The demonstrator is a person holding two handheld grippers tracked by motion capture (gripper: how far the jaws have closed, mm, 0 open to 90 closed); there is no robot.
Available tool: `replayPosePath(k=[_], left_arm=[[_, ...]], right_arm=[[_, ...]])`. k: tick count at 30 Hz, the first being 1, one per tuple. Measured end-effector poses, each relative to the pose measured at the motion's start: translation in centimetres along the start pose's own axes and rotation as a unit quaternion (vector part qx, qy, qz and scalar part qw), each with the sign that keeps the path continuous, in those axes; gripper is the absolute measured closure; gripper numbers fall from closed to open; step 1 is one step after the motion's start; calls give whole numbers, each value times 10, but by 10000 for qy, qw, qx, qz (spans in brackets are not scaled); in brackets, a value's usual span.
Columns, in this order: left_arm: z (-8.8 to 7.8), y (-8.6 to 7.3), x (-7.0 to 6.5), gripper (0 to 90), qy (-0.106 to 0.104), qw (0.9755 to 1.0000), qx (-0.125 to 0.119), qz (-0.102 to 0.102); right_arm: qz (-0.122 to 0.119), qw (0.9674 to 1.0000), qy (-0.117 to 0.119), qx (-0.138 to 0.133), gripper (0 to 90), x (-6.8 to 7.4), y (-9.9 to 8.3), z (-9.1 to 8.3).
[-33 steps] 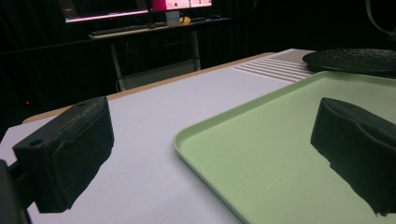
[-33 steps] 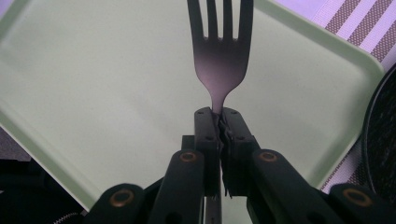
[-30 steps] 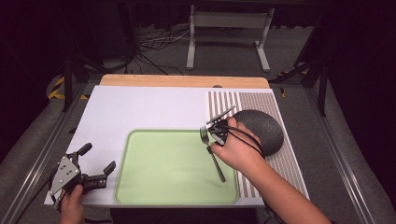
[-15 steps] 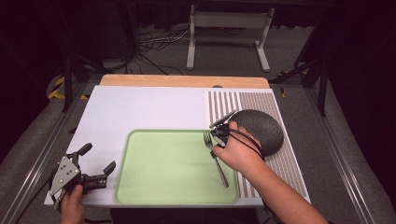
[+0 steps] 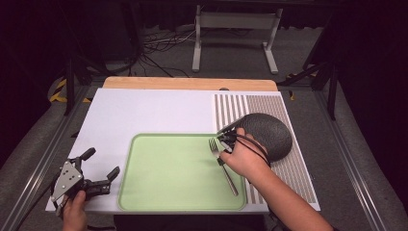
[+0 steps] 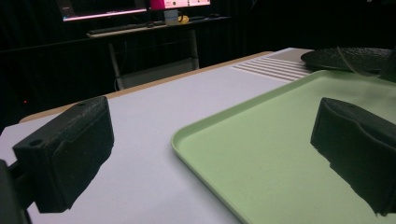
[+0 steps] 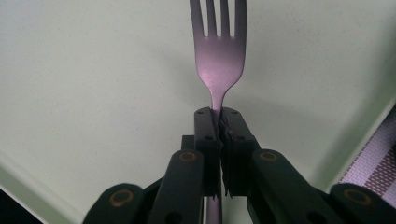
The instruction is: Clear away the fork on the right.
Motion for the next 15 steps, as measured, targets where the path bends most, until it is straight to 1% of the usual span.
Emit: replayPosePath(k=[6,8,15], left_arm=[[0,0,1,1,11,10000,-4,21],[0,0,0,1,5,10000,0,-2],[0,0,0,0,3,10000,0,-3]], right_arm=[[116,9999,58,35,856,-4,-1,5],[135,9998,86,69,855,-6,-2,6],[142,9998,80,152,853,-7,-5,12]])
Point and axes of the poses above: each handheld gripper's, and its own axes: z roughly forward along the jaws, y roughly out of its top, x roughly to its left, the point moved 4 cm from there along z, roughly forward along the jaws, and after that the axes turned 12 degrees about -z, right-handed, at the moved point
